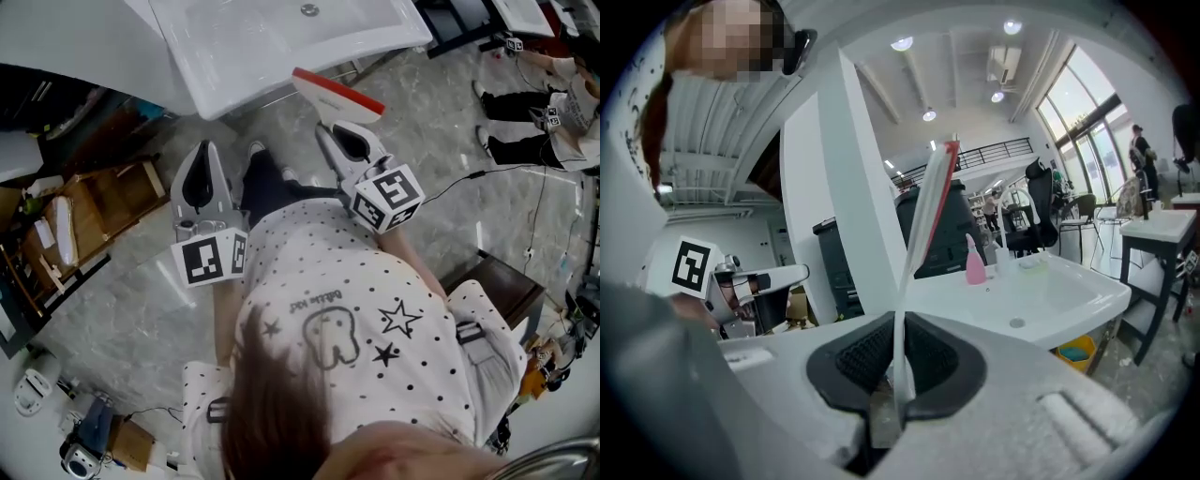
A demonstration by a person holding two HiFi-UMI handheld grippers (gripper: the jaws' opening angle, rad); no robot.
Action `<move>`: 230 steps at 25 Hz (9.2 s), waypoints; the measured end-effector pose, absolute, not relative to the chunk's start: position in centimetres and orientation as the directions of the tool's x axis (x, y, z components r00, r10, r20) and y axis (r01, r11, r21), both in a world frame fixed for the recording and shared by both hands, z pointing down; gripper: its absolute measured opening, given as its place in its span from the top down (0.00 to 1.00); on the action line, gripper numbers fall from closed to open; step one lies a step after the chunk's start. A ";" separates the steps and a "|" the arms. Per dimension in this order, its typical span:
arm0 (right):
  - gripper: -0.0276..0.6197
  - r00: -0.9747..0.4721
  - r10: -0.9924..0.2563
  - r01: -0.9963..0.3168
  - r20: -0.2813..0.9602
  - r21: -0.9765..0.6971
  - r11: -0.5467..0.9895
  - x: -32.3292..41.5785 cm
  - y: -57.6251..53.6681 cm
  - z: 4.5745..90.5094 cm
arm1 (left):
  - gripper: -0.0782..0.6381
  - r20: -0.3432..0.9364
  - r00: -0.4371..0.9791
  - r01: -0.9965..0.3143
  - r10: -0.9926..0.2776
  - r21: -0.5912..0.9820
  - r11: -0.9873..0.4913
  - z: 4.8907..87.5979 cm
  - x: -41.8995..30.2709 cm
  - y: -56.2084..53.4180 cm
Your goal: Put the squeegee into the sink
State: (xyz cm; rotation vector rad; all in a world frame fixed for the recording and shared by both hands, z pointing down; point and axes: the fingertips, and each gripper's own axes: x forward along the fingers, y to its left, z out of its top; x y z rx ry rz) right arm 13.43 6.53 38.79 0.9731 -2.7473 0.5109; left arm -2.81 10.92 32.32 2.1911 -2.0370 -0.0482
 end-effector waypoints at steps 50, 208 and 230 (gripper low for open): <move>0.92 -0.796 -0.535 -0.604 0.284 -0.303 0.737 6.7 -14.7 37.4 | 0.91 0.126 0.030 -0.989 -0.992 0.145 -0.011 32.3 -8.9 -7.6; 0.80 -0.764 -0.434 -0.639 0.477 -0.466 0.612 -4.7 -23.3 49.7 | 0.91 0.148 -0.009 -0.987 -0.989 0.155 0.032 32.6 -11.2 -10.0; 0.96 -0.812 -0.564 -0.583 0.154 -0.262 0.769 2.2 -20.6 33.1 | 0.91 0.114 0.028 -0.988 -0.993 0.153 -0.010 31.9 -11.9 -10.4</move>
